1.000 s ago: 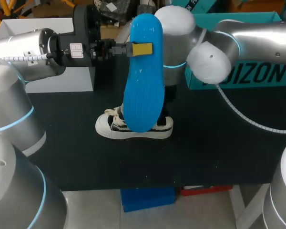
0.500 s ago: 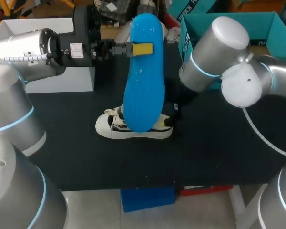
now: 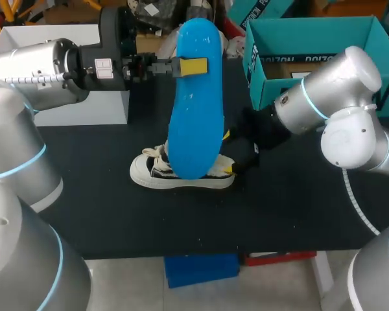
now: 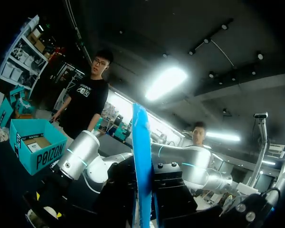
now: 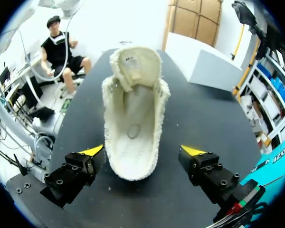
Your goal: Take the shoe out of the shoebox, open the shoe tongue, remove and reinsert the insole, then place the shoe into the shoebox
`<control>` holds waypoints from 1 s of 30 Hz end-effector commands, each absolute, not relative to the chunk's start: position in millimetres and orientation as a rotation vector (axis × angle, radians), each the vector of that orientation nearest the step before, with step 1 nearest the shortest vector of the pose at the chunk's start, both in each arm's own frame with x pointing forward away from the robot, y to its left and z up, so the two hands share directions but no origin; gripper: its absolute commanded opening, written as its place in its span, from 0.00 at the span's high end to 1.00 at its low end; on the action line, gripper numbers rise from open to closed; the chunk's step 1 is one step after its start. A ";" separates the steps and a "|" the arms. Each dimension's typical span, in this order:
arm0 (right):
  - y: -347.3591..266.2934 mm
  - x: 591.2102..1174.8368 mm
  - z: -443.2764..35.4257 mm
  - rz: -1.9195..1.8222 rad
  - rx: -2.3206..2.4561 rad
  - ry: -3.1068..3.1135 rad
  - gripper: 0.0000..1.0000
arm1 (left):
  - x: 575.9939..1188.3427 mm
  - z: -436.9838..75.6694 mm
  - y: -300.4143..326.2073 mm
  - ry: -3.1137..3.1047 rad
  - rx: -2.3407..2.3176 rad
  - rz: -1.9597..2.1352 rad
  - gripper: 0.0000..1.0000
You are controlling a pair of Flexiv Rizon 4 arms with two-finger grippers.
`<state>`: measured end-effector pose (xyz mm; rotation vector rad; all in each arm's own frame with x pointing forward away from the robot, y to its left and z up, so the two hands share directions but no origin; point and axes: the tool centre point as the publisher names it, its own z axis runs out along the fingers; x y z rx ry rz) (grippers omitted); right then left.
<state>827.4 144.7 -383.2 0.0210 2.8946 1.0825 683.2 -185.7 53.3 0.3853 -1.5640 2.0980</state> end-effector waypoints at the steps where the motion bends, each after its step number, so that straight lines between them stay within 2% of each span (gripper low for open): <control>1: 145.0 832.1 -390.4 1.278 0.014 2.834 0.00 | 682.0 53.7 -186.3 -1.568 0.391 2.097 1.00; 19: 145.7 831.3 -396.4 1.352 0.049 2.827 0.00 | 682.0 53.7 -186.3 -1.568 0.391 2.097 1.00; 30: 135.6 833.0 -385.5 1.104 0.074 2.920 0.00 | 682.0 53.7 -186.3 -1.568 0.391 2.097 1.00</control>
